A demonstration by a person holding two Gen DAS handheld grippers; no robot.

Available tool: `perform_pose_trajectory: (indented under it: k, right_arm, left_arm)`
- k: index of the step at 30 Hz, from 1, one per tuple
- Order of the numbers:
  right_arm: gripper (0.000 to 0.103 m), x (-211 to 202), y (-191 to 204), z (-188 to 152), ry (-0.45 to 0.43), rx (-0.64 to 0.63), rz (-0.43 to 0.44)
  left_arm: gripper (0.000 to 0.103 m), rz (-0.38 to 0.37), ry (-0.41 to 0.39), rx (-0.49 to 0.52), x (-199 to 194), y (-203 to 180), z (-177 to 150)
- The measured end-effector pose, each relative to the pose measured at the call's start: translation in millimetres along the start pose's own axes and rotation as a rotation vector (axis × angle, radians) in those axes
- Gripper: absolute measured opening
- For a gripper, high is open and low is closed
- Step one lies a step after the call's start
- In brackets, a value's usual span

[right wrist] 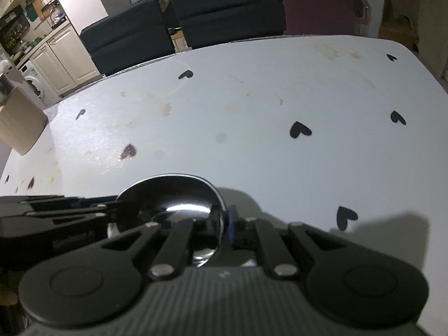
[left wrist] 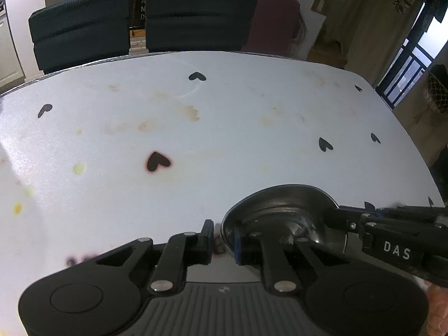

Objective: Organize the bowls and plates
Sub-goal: 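Lift the oval steel bowl off the table with both grippers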

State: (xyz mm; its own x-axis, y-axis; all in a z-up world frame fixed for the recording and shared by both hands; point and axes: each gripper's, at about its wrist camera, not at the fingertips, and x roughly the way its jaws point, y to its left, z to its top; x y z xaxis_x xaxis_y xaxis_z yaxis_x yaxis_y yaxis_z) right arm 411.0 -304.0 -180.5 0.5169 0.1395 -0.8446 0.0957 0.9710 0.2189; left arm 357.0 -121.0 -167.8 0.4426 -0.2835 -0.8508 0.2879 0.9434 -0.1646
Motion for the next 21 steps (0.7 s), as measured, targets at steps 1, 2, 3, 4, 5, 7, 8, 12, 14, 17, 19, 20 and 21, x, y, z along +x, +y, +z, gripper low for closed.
perform_pose_trajectory:
  k: [1, 2, 3, 4, 5, 7, 8, 12, 14, 17, 19, 20, 21]
  right_arm:
    - [0.011, 0, -1, 0, -0.001, 0.0, -0.001]
    - [0.011, -1, -1, 0, -0.002, 0.001, -0.003]
    - [0.014, -1, -2, -1, -0.001, 0.004, -0.009]
    - [0.02, -2, -2, -1, 0.004, 0.01, -0.014]
    - [0.022, -1, -4, -1, 0.016, 0.015, -0.021]
    - [0.024, -2, -4, -2, 0.042, 0.014, -0.031]
    - [0.024, -2, -4, -3, 0.053, 0.012, -0.027]
    - [0.014, -5, 0, -5, 0.065, -0.01, 0.003]
    - [0.009, -6, 3, -5, 0.058, -0.018, 0.004]
    - [0.008, -9, 5, -5, 0.043, -0.026, -0.006]
    - [0.007, -13, 4, -5, 0.026, -0.016, -0.003]
    - [0.007, -15, 4, -5, 0.015, -0.014, -0.002]
    - [0.006, -19, 4, -5, -0.001, -0.01, 0.0]
  left_arm:
    - [0.016, -0.001, 0.0, -0.002, 0, 0, 0]
    - [0.016, -0.001, -0.002, -0.003, 1, 0, 0]
    - [0.016, 0.0, -0.001, -0.004, 1, -1, 0]
    - [0.016, 0.001, -0.001, -0.003, 2, -1, 0]
    - [0.016, 0.002, 0.0, -0.003, 2, -1, 0]
    - [0.016, 0.004, 0.004, -0.003, 3, -2, 0]
    - [0.016, 0.006, 0.006, -0.003, 4, -1, 0]
    - [0.009, 0.008, 0.0, -0.016, 5, -1, 0]
    - [0.009, 0.016, -0.001, -0.01, 4, -3, 0]
    - [0.008, 0.009, -0.018, -0.021, -1, -3, 2]
    - [0.006, 0.003, -0.039, -0.028, -9, -3, 4]
    - [0.006, 0.0, -0.052, -0.032, -15, -3, 5]
    - [0.006, -0.004, -0.067, -0.037, -21, -3, 6]
